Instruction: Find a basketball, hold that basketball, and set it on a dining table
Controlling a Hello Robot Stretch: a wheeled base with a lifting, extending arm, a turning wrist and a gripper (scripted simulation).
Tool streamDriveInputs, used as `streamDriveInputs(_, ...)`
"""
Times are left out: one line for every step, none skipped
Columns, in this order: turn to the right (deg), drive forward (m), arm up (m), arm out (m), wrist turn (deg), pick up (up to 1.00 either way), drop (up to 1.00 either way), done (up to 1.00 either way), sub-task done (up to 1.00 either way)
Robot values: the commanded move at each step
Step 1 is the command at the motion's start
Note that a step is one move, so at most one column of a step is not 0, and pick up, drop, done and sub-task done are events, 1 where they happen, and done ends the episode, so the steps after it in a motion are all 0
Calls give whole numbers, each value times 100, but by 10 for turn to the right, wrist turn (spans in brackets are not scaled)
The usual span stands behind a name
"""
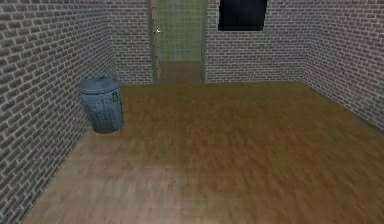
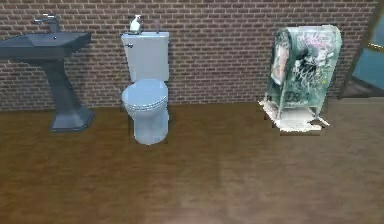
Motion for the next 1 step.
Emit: streamDriveInputs(0, 100, 0, 0, 0, 0, 0, 0, 0)
